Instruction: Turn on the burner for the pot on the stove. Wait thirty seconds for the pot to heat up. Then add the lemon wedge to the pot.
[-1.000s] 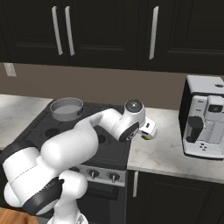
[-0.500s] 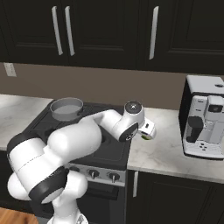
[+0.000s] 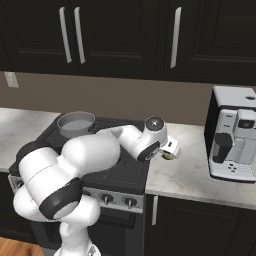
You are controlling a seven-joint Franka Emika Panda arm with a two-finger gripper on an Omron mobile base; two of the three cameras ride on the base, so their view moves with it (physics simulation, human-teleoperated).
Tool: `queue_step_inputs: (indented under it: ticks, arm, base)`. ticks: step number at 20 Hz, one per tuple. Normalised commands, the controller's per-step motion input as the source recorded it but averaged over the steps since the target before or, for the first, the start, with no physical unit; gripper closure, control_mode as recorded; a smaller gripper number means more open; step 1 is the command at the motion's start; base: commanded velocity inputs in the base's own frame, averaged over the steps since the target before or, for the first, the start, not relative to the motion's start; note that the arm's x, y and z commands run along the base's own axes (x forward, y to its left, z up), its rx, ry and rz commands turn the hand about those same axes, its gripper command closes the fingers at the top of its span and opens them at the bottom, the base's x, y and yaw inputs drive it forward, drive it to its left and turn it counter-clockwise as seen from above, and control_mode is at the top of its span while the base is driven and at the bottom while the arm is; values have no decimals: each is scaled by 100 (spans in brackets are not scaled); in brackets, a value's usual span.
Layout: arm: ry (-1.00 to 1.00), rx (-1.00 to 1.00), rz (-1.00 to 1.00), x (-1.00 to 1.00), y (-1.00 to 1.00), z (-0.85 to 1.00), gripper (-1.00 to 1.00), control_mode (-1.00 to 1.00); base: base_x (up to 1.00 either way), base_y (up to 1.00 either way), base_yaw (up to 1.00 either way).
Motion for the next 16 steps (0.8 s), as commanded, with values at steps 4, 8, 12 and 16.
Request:
queue_step_inputs:
  ticks: [4,8,12,16]
  arm:
    - [0,0,0,33,-14,-13,-100,-100]
    - [0,0,0,27,-11,-8,-100,-100]
    - [0,0,0,17,-13,-7,-100,-100]
    - [0,0,0,14,-11,-7,-100,-100]
  base:
    - [0,0,0]
    - [0,0,0]
    - [0,0,0]
    - [0,0,0]
